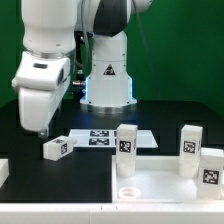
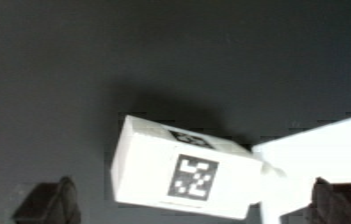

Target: Assemble square table

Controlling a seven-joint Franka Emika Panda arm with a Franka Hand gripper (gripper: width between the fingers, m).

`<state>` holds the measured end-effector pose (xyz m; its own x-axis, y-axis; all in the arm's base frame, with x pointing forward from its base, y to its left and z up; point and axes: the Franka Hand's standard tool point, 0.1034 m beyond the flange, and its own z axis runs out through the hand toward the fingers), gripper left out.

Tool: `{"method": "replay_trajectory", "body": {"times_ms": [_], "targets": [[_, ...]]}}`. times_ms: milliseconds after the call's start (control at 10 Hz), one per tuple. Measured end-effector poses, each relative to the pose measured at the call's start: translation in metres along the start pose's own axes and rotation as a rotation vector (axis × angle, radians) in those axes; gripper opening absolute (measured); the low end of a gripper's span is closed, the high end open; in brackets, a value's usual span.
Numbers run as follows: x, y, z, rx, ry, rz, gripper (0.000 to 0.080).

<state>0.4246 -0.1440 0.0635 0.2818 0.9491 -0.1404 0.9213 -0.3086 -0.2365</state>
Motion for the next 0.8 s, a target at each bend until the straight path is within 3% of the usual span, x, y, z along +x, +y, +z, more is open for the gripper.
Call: {"method": "replay_trajectory", "body": {"times_ms": [100,600,800], "targets": [[0.002,-0.001,0.000,0.020,-0.001,0.143,0.0649],[0.005,-0.001,0.001,0.027,0.004,0.464,0.0649],[0.011,0.018,-0.002,0.068,0.004,0.834,0.0649]]}}
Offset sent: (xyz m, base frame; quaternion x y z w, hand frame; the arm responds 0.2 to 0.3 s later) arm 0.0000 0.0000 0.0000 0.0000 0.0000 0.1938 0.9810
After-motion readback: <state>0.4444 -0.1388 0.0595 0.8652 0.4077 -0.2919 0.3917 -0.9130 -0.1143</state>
